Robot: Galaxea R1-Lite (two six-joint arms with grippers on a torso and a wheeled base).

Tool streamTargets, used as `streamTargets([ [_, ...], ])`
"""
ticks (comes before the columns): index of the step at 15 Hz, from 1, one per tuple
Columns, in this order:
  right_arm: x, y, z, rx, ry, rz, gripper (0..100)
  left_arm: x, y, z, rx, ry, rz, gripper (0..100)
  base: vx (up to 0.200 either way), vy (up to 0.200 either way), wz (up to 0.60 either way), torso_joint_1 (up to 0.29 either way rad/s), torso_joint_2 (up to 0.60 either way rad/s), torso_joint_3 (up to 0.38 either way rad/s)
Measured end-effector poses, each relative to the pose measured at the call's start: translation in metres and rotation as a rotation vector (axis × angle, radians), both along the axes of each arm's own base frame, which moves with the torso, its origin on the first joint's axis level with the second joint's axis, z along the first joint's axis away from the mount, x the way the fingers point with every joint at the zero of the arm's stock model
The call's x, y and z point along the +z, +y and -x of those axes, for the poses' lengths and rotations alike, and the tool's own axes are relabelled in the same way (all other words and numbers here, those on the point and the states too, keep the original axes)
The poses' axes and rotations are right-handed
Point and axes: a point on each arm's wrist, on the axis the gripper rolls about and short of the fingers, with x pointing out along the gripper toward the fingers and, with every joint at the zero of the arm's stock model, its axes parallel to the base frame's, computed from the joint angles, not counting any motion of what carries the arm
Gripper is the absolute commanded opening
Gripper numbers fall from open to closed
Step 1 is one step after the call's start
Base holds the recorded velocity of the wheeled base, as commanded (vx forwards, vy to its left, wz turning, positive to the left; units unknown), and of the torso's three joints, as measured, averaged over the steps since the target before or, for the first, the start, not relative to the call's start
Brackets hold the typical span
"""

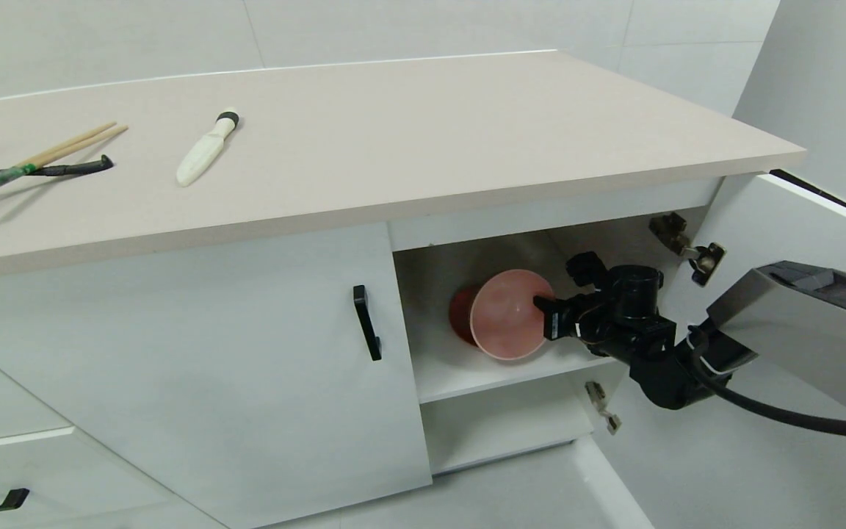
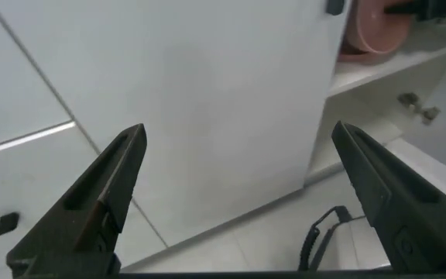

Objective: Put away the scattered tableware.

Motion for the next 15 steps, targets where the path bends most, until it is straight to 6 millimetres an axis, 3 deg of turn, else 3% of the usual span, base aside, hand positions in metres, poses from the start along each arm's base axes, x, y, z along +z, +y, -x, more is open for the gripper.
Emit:
streamTargets([
  [3, -0.005, 0.001, -0.002, -0.002, 0.005, 0.005, 0, 0.000, 0.005, 0.000, 0.208, -0.004, 0.016, 100, 0.000, 0.000, 0.00, 0.000, 0.00, 0.000],
  [15, -0.008, 0.010, 0.002, 0.021, 0.005, 0.020, 0, -0.005, 0.003, 0.000, 0.153, 0.046, 0.053, 100, 0.000, 0.000, 0.00, 0.000, 0.00, 0.000],
])
